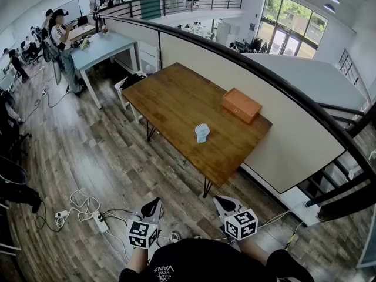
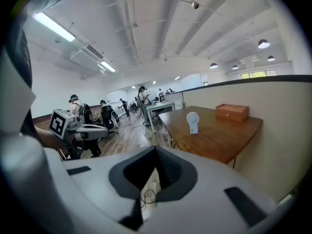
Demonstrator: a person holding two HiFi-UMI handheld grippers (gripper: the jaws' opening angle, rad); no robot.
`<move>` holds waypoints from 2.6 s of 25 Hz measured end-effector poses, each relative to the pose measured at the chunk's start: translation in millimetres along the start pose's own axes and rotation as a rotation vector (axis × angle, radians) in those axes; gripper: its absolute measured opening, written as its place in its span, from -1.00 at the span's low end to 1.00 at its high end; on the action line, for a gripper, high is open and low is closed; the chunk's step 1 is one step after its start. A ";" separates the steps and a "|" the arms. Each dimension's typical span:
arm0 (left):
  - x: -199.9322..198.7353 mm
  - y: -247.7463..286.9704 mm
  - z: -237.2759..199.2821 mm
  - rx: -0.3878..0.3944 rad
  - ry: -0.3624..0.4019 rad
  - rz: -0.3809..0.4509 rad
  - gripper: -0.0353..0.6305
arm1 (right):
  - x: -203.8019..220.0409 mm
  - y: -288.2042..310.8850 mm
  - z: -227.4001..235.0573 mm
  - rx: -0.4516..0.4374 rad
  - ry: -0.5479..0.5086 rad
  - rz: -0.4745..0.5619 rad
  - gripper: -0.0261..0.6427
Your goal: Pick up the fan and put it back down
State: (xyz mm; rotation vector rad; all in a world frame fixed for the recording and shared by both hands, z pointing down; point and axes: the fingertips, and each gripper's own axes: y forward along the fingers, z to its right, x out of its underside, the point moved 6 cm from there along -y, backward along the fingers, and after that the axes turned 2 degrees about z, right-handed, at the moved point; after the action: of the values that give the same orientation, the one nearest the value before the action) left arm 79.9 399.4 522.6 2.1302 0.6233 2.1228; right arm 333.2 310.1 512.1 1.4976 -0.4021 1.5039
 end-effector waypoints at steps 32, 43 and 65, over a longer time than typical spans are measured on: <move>-18.0 62.5 -103.5 0.054 -0.070 0.090 -0.20 | -61.1 115.0 71.9 0.109 -0.039 0.032 -0.29; -33.5 97.8 -195.1 0.173 -0.010 0.046 -0.20 | -90.2 182.7 98.5 0.235 -0.128 -0.042 -0.24; -83.1 251.1 -228.5 0.234 -0.005 -0.001 -0.20 | -120.5 288.6 184.7 -0.269 -0.720 -0.431 -0.06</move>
State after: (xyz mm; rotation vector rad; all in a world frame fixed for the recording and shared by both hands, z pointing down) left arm -80.8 89.3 536.7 2.2464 0.9130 2.1371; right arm 195.2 -24.1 547.7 1.7322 -0.6206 0.5212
